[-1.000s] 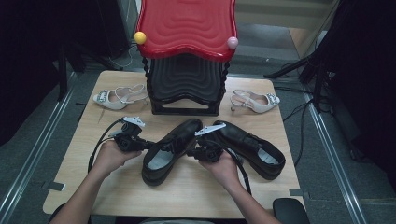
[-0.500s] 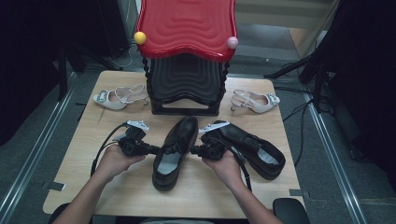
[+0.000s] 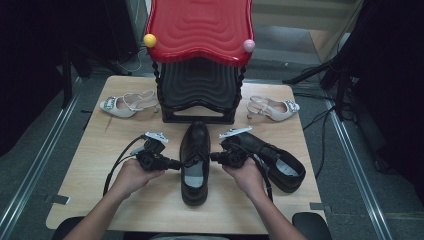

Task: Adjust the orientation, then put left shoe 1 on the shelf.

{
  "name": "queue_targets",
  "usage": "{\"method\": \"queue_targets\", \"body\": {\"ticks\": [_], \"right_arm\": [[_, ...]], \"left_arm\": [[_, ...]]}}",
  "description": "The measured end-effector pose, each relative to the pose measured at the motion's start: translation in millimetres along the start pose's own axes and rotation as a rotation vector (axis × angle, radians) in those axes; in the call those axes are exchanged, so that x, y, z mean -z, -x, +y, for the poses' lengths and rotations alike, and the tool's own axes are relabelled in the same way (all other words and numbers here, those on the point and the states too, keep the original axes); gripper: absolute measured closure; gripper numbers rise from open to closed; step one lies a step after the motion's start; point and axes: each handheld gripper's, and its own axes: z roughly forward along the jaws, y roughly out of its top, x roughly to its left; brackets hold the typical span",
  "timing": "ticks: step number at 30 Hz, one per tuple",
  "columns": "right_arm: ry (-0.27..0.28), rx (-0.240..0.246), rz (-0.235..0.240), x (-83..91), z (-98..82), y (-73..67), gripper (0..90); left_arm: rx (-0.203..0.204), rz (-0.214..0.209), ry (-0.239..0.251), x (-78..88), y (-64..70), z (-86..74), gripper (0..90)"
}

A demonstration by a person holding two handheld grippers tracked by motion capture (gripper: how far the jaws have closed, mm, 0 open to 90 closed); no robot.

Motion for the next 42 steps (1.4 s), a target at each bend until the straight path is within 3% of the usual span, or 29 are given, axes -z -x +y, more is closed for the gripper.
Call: {"method": "queue_targets", "body": {"ticks": [4, 7, 9, 12, 13, 16, 18, 22, 26, 31, 35, 39, 42], "right_arm": [[-0.004, -0.005, 0.0, 1.5, 0.1, 2.3, 89.6], [0.003, -0.002, 0.017, 6.4, 0.8, 5.5, 87.1], [0.009, -0.009, 0.016, 10.5, 1.5, 6.1, 86.2], [0.025, -0.019, 0.049, 22.8, 3.7, 5.6, 78.3], [0.024, -0.031, 0.056, 28.0, 3.7, 3.0, 69.9], [0.017, -0.041, 0.061, 35.0, 2.1, -1.5, 65.4], [0.001, -0.061, 0.092, 40.1, 1.5, -4.4, 65.1], [-0.038, -0.043, 0.096, 44.4, 2.0, -12.2, 67.2], [-0.069, -0.078, 0.098, 43.5, 4.9, -16.9, 62.8], [-0.094, -0.093, 0.099, 41.6, 9.0, -20.7, 58.5], [-0.132, -0.104, 0.07, 37.7, 11.4, -20.8, 56.8], [-0.16, -0.155, 0.069, 33.4, 12.2, -22.1, 55.1], [-0.171, -0.162, 0.075, 32.3, 12.1, -22.8, 54.6]], "left_arm": [[0.0, 0.017, 0.0, 3.0, -2.4, -1.1, 82.9], [0.008, 0.033, 0.047, 15.1, -2.7, -1.2, 79.3], [0.004, 0.037, 0.062, 19.6, -1.8, -0.2, 71.8], [-0.019, 0.042, 0.076, 29.6, 2.5, 5.4, 62.0], [-0.02, 0.031, 0.091, 33.6, 4.7, 10.7, 58.2], [-0.03, 0.035, 0.112, 42.0, 8.8, 22.3, 53.2], [-0.046, 0.049, 0.123, 48.5, 12.3, 31.3, 51.2], [-0.079, 0.07, 0.142, 60.3, 16.7, 48.3, 59.3], [-0.092, 0.089, 0.168, 70.9, 16.3, 63.2, 67.0], [-0.118, 0.131, 0.167, 81.6, 18.2, 82.6, 73.4], [-0.14, 0.156, 0.178, 90.1, 21.0, 100.2, 77.0], [-0.156, 0.155, 0.183, 97.1, 23.3, 115.4, 82.7], [-0.163, 0.154, 0.187, 100.5, 25.0, 121.2, 87.1]]}}
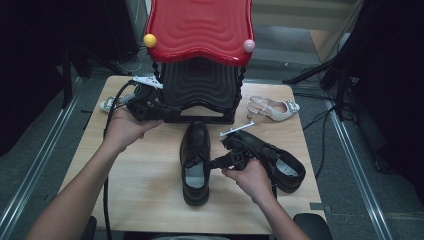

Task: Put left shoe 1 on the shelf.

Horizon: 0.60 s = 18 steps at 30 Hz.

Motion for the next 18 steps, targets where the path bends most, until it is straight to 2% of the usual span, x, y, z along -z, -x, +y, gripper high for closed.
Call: {"method": "queue_targets", "body": {"ticks": [12, 15, 16, 18], "right_arm": [[-0.077, -0.032, -0.003, -20.5, 4.8, -1.7, 55.3], [-0.088, -0.036, -0.008, -23.7, 5.6, -0.5, 56.3], [-0.089, -0.032, -0.004, -24.9, 5.6, 0.3, 56.5], [-0.101, -0.04, -0.006, -26.8, 5.4, 0.3, 56.7]], "left_arm": [[-0.013, 0.036, 0.035, 14.3, -5.9, 42.7, 87.8], [-0.028, 0.044, 0.075, 22.1, -5.4, 58.9, 88.1], [-0.028, 0.044, 0.075, 22.1, -5.4, 58.9, 88.2], [-0.039, 0.062, 0.096, 27.1, -5.0, 73.4, 88.3]]}}
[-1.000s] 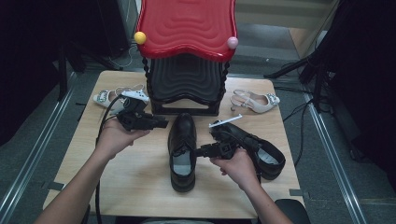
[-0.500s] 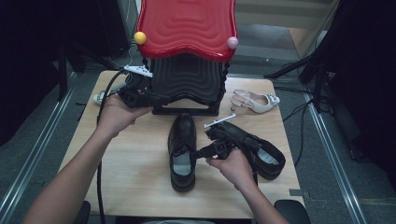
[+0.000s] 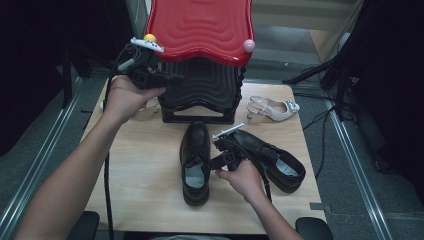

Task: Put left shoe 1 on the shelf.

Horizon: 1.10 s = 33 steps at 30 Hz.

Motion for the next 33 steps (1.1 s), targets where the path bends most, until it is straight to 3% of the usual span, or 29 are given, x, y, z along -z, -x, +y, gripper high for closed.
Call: {"method": "queue_targets", "body": {"ticks": [5, 8, 12, 14, 22, 28, 31, 33], "right_arm": [[-0.001, 0.006, -0.003, -1.5, 0.9, -0.2, 56.9], [-0.006, 0.003, -0.003, -2.1, 1.8, -0.2, 57.9], [-0.015, -0.008, -0.006, -3.8, 4.0, -0.3, 58.5], [-0.02, -0.014, -0.01, -5.0, 5.0, -0.2, 58.5], [-0.05, -0.038, -0.026, -12.7, 8.7, 1.2, 63.6], [-0.088, -0.014, -0.047, -23.2, 11.6, 0.5, 67.6], [-0.098, -0.003, -0.034, -22.3, 11.9, 3.1, 69.0], [-0.104, -0.023, -0.036, -21.6, 12.0, 3.2, 69.8]], "left_arm": [[-0.003, 0.019, 0.028, 4.3, -2.6, 20.9, 88.3], [-0.018, 0.05, 0.057, 9.9, -6.0, 42.2, 88.3], [-0.001, 0.068, 0.071, 10.8, -12.7, 55.4, 88.3], [0.013, 0.086, 0.052, 7.4, -19.9, 63.9, 88.2], [0.02, 0.134, 0.011, -4.3, -31.3, 70.4, 87.6], [0.025, 0.126, 0.003, -9.4, -35.0, 69.7, 87.7], [0.026, 0.123, -0.004, -10.1, -34.8, 69.8, 87.9], [0.027, 0.131, -0.018, -10.6, -35.1, 69.0, 88.4]]}}
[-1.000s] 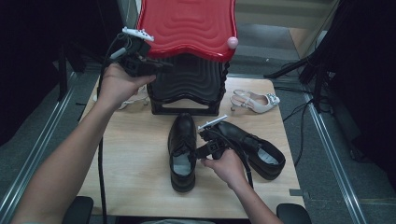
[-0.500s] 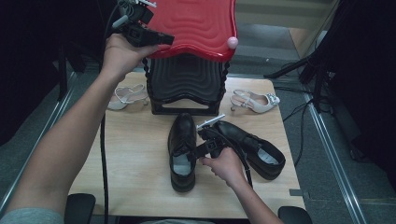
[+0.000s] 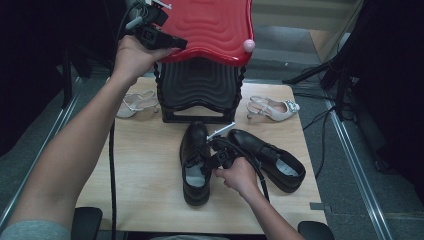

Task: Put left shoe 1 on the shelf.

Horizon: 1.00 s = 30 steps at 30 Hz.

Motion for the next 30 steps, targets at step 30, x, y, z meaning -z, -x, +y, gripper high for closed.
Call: {"method": "queue_targets", "body": {"ticks": [30], "right_arm": [[0.019, -0.096, 0.06, 30.2, 16.2, 13.6, 87.0]], "left_arm": [[0.014, -0.009, -0.008, 0.7, -2.2, -2.5, 90.0]]}}
